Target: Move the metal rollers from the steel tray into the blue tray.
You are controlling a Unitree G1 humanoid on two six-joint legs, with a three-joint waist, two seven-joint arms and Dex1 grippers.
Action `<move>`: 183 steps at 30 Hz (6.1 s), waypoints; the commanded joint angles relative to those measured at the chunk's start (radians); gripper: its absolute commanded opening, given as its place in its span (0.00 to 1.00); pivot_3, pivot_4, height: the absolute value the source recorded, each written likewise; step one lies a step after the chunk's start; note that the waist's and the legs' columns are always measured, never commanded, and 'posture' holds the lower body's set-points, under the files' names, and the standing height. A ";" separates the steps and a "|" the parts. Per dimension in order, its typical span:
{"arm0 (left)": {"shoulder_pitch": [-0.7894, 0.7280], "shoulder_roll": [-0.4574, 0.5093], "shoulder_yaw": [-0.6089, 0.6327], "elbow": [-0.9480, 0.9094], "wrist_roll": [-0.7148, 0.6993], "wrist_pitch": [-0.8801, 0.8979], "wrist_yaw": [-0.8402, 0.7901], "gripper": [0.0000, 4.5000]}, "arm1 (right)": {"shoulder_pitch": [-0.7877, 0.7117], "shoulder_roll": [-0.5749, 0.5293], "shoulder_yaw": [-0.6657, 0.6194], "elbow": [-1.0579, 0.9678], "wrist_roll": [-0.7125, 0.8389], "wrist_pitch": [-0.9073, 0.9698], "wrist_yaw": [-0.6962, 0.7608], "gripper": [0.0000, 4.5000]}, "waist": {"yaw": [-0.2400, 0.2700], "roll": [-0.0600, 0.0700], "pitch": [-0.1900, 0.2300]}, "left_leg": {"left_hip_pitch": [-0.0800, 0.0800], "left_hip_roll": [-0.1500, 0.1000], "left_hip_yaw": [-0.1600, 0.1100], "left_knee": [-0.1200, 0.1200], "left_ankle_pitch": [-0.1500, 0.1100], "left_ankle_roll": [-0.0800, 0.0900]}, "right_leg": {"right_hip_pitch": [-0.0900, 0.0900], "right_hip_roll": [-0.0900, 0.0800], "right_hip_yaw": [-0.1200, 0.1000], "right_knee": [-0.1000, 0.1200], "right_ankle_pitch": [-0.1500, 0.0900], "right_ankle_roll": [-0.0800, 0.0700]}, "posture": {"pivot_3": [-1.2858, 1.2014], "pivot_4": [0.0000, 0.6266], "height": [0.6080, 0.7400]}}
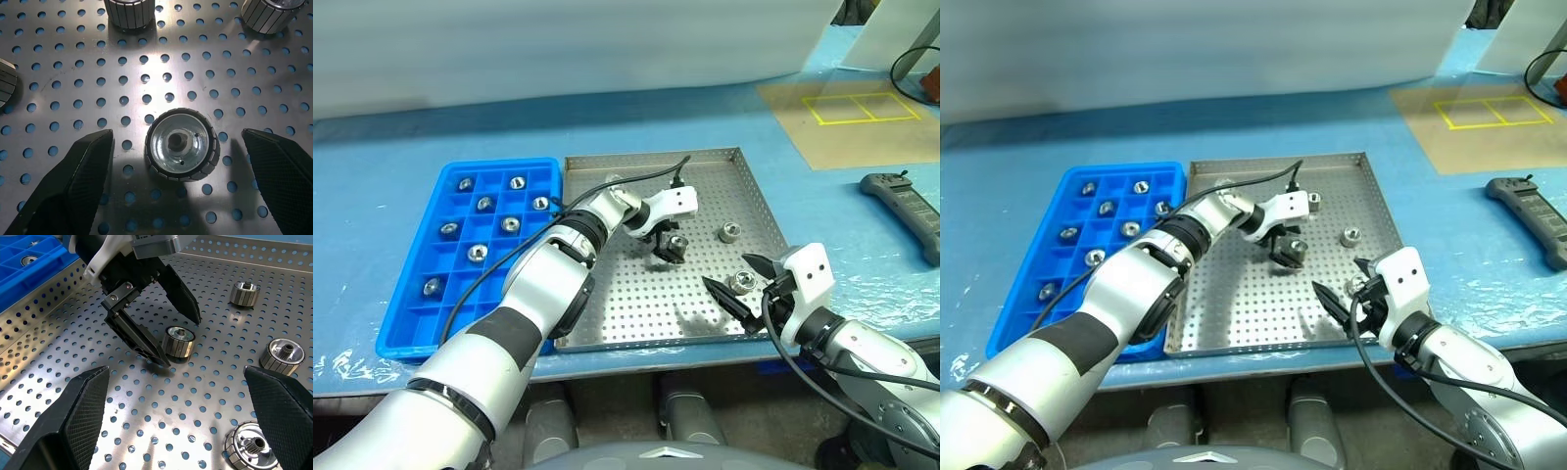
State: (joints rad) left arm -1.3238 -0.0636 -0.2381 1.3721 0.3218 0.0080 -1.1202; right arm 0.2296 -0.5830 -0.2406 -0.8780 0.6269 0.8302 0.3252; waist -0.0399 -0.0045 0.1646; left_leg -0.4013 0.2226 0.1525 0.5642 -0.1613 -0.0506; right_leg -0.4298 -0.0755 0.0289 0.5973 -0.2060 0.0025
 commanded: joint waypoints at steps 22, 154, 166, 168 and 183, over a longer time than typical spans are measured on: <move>-0.008 0.000 0.008 -0.013 0.002 -0.012 -0.003 0.39 | -0.018 0.002 0.003 -0.016 -0.003 -0.019 0.004 1.00 | 0.000 0.000 0.000 | 0.000 0.000 0.000 0.001 0.000 0.000 | 0.001 0.000 0.000 0.000 0.000 0.000 | 0.28 0.24 1.00; 1.397 0.899 0.610 -2.135 -0.852 1.162 0.568 0.39 | -0.928 0.209 0.519 0.973 -0.276 -0.410 0.940 1.00 | 0.305 0.002 0.001 | -0.005 0.006 -0.007 -0.002 0.007 -0.011 | -0.009 0.001 -0.011 0.013 -0.002 -0.004 | 0.72 0.24 1.00; 1.390 0.880 0.537 -2.084 -0.839 1.092 0.603 0.39 | -0.919 0.203 0.514 0.944 -0.274 -0.386 0.930 1.00 | 0.304 0.002 0.001 | -0.004 0.006 -0.007 -0.001 0.007 -0.012 | -0.009 0.001 -0.010 0.016 -0.002 -0.004 | 0.72 0.24 1.00; 1.387 0.880 0.522 -2.074 -0.840 1.085 0.601 0.39 | -0.918 0.203 0.513 0.942 -0.275 -0.384 0.927 1.00 | 0.305 0.002 0.001 | -0.004 0.006 -0.007 -0.001 0.007 -0.012 | -0.009 0.001 -0.010 0.016 -0.002 -0.004 | 0.72 0.24 1.00; 1.384 0.898 0.464 -2.008 -0.818 1.043 0.594 0.39 | -0.904 0.198 0.506 0.922 -0.270 -0.372 0.906 1.00 | 0.304 0.002 0.000 | -0.002 0.005 -0.007 0.000 0.007 -0.012 | -0.009 0.001 -0.008 0.021 -0.002 -0.004 | 0.71 0.24 1.00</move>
State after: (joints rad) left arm 0.0467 0.8215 0.2409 -0.6523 -0.5069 1.0429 -0.5202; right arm -0.6731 -0.3822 0.2884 0.0945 0.3338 0.4592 1.2320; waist 0.2641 -0.0024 0.1650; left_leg -0.4028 0.2275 0.1459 0.5642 -0.1540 -0.0626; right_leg -0.4390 -0.0746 0.0211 0.6182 -0.2080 -0.0012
